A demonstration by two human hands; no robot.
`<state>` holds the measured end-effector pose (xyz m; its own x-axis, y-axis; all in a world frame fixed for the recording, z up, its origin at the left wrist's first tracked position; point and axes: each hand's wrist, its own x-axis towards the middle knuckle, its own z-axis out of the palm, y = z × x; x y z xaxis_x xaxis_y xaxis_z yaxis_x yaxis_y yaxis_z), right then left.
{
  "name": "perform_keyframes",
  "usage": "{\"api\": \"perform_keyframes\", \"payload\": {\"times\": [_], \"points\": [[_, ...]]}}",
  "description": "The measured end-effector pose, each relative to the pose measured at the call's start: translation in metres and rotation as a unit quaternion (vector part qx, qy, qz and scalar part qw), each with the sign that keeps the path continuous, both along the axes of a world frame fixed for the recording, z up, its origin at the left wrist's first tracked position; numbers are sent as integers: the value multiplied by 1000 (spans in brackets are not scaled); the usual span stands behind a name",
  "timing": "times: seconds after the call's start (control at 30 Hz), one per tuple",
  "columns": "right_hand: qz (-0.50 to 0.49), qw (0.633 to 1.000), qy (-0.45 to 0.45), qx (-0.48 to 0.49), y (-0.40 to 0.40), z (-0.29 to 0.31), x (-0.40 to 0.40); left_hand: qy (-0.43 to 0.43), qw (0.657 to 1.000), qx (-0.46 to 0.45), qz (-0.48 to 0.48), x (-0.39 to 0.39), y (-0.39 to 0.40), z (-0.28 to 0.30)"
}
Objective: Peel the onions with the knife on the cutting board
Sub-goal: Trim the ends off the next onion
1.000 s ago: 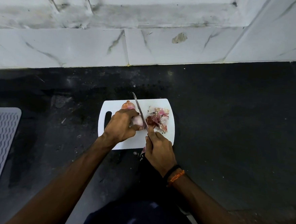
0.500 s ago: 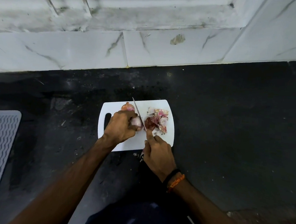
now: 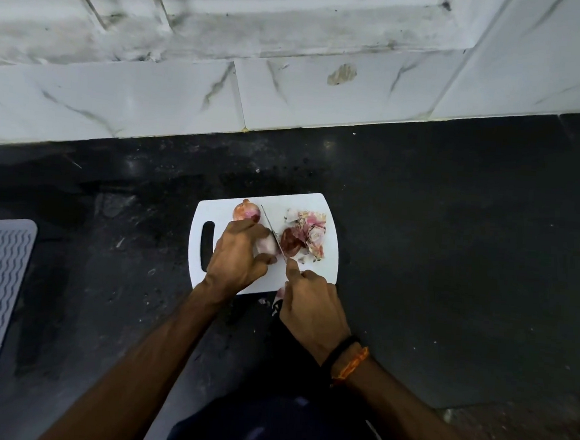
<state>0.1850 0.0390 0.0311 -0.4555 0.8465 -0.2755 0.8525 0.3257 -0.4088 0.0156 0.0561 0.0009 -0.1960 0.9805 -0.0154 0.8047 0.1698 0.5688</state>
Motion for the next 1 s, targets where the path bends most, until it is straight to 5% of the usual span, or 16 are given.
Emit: {"api": "perform_keyframes", "payload": {"times": [0.43, 0.67, 1.0], "points": [[-14, 999, 1, -32, -4, 9, 1, 45, 994, 88, -43, 14, -16, -12], [-10, 999, 10, -42, -11, 11, 15, 48, 996, 56, -45, 6, -23, -15], [-53, 990, 129, -1, -1, 25, 25, 1, 999, 41, -26, 5, -27, -4]]}}
